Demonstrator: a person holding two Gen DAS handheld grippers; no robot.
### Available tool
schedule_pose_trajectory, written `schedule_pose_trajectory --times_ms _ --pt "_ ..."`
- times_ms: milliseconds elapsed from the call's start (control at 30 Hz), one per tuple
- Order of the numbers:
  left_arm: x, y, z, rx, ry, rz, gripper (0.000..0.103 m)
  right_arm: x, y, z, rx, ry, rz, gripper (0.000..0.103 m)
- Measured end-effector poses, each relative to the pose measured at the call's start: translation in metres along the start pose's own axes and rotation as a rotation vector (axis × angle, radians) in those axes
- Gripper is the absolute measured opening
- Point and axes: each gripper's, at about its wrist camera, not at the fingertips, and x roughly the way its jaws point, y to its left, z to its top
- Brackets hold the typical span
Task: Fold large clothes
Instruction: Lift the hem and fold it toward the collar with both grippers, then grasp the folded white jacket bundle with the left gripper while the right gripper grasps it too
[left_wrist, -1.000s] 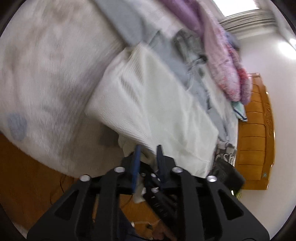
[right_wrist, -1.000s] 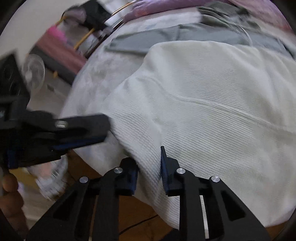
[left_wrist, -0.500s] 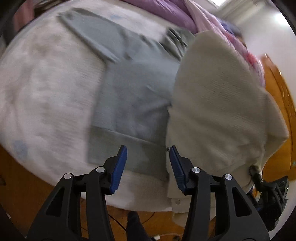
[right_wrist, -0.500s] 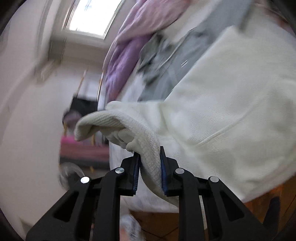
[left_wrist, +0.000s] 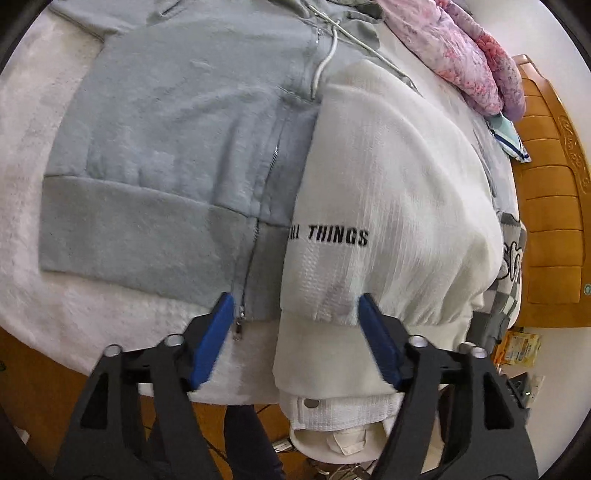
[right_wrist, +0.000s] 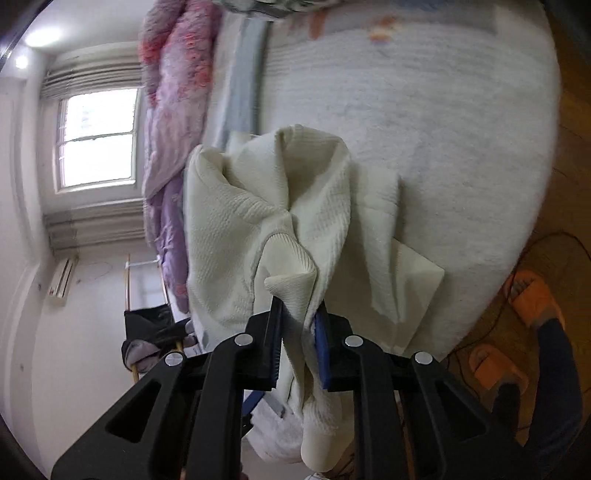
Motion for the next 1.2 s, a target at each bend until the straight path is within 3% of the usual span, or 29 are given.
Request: schedule_pose_trajectory --times_ms 133,233,333,400,533,600,633,700,833,1100,1167,1200 --pt "0.02 -0.005 -0.009 0.008 0.059 0.002 0.079 -0.007 -0.028 0.015 0.039 -0.023 -0.122 0.003" --pt "0.036 -0.003 -0.017 -0.022 0.099 -0.007 0.079 -0.004 -0.041 0.028 0.025 0.041 -0.209 0.001" --pt "0.045 -0.002 -0.018 -0.029 0.098 -0.008 0.079 -0.022 -0.001 0.031 -0.127 0.014 -0.235 0.005" --pt "0.049 -0.005 -0.019 -0.02 0.103 -0.013 0.079 -0.024 0.04 0.031 -0.254 0.008 -0.203 0.005" --pt "0.051 -0.01 -0.018 -0.011 0.102 -0.017 0.079 0.03 0.107 0.024 -0.535 0.133 -0.202 0.005" --pt "0.049 -0.01 -0.018 -0.013 0.108 -0.032 0.079 0.065 0.109 0.015 -0.592 0.231 -0.235 0.005" --pt "0.048 -0.01 -0.018 -0.009 0.107 -0.038 0.08 0.084 0.106 0.013 -0.608 0.269 -0.268 0.005" --pt "0.047 -0.015 -0.018 0.005 0.099 -0.05 0.08 0.099 0.083 0.008 -0.652 0.298 -0.425 0.0" --pt "0.054 -0.015 -0.018 -0.009 0.12 -0.07 0.08 0.08 0.033 0.026 -0.466 0.288 -0.403 0.0" --pt "0.079 -0.015 -0.029 -0.079 0.158 -0.118 0.085 0.085 0.031 0.025 -0.456 0.28 -0.39 0.0" --pt "0.081 -0.012 -0.028 -0.098 0.165 -0.138 0.082 0.083 0.039 0.027 -0.459 0.276 -0.38 0.0" --pt "0.081 -0.013 -0.029 -0.095 0.17 -0.146 0.075 0.081 0.039 0.027 -0.456 0.274 -0.376 0.0"
